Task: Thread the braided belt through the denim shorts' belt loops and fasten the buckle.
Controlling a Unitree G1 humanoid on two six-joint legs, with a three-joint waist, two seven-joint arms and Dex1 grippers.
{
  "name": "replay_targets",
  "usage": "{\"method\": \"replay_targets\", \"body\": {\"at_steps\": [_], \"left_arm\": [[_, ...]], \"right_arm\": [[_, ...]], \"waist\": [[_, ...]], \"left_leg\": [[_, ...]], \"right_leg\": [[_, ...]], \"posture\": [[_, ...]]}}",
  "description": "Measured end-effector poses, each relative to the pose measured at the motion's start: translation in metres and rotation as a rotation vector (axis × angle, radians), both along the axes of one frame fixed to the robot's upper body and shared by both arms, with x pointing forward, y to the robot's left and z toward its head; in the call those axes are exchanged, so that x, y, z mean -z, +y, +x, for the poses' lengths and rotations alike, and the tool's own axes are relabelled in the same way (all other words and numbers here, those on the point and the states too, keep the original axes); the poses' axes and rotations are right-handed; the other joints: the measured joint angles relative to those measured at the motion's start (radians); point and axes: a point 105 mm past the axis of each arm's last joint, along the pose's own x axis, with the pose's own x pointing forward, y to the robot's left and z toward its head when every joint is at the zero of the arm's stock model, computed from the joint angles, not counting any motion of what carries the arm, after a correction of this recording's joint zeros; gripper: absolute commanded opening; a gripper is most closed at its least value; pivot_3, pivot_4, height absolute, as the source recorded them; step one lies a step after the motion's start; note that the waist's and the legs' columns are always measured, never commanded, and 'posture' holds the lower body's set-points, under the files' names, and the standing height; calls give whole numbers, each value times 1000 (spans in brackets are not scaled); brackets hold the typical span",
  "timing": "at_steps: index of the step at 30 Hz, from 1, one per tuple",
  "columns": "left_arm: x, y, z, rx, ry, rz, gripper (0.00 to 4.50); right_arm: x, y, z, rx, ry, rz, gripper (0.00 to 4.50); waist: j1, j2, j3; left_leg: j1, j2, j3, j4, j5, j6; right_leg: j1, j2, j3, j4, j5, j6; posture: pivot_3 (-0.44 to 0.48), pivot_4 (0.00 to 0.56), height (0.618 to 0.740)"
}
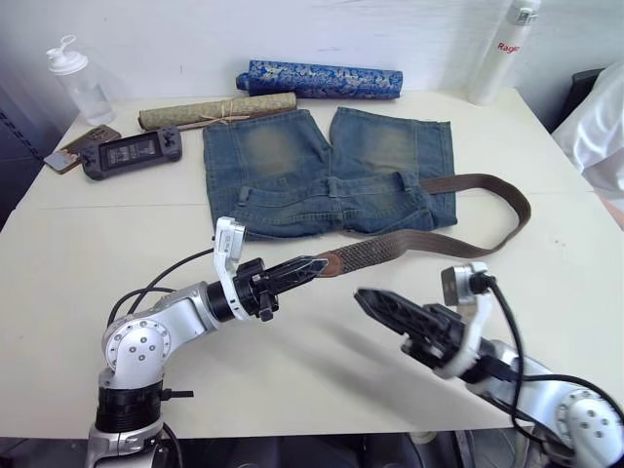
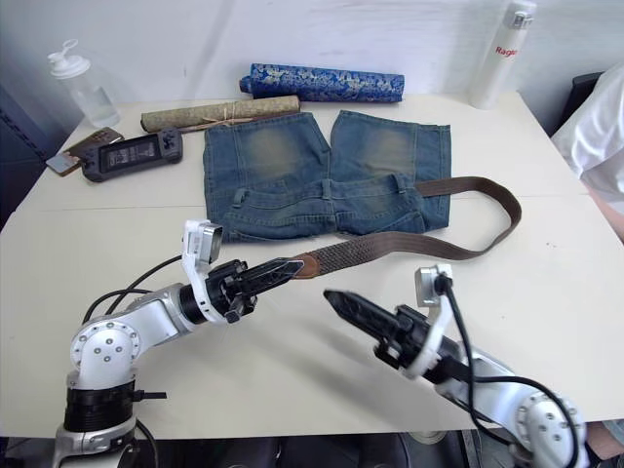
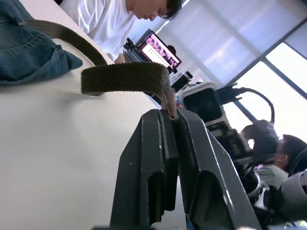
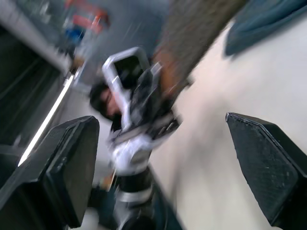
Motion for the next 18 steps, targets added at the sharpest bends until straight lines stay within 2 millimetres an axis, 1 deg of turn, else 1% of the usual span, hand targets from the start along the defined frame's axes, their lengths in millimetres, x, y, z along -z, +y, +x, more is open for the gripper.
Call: {"method": "replay_targets", "body": {"at_steps": [3, 5, 7, 10, 11, 13, 15, 17, 18], "left_arm": [[0, 1, 1, -7, 4, 3, 0], [0, 1, 1, -10, 5, 5, 0], [0, 2, 1, -11, 5, 6, 0], [0, 2, 1, -13, 4, 6, 0], [0, 2, 1, -13, 4, 6, 0], [-1, 2, 2, -15, 2, 4, 0], [-1, 2, 2, -16, 2, 3, 0], [-1, 2, 2, -15, 0, 3, 0], [-1, 1, 2, -15, 0, 4, 0]], "right_arm": [[-3, -7, 18, 146, 30, 95, 4464], [-8, -12, 23, 190, 20, 140, 4464], [-11, -17, 27, 228, 7, 144, 4464], [-10, -18, 28, 241, 8, 127, 4464], [-9, -17, 28, 242, 7, 125, 4244], [-8, -15, 28, 239, 5, 114, 3654], [-7, -13, 27, 232, 6, 109, 2791], [-5, -10, 27, 226, 7, 94, 1805], [-5, -10, 27, 226, 7, 92, 1501]], "waist": [[0, 0, 0], [-2, 0, 0], [-2, 0, 0], [-2, 0, 0], [-2, 0, 0], [-2, 0, 0], [-2, 0, 0], [-2, 0, 0], [-2, 0, 0]], "left_leg": [[-1, -2, 0, 0, 0, -3], [-1, -2, 0, 0, 0, -3], [-1, -1, 0, 0, 0, -2], [-1, -1, 0, 0, 0, -2], [-1, -1, 0, 0, 0, -2], [-1, -1, 0, 0, 0, -2], [-1, -1, 0, 0, 0, -2], [-1, -1, 0, 0, 0, -2], [-1, -1, 0, 0, 0, -2]], "right_leg": [[-1, 0, 2, -1, 0, 1], [-1, 0, 2, -1, 0, 1], [-1, 0, 2, 0, 0, 1], [-2, 1, 2, 1, 0, 0], [-2, 1, 2, 1, 0, 0], [-2, 1, 2, 1, -1, -2], [-2, 1, 2, 1, -1, -2], [-2, 1, 2, 1, -1, -2], [-2, 1, 2, 1, -1, -2]], "posture": [[0, 150, 645], [0, 150, 645], [0, 150, 645], [0, 150, 645], [0, 150, 645], [0, 150, 645], [0, 150, 645], [0, 150, 645], [0, 150, 645]]}}
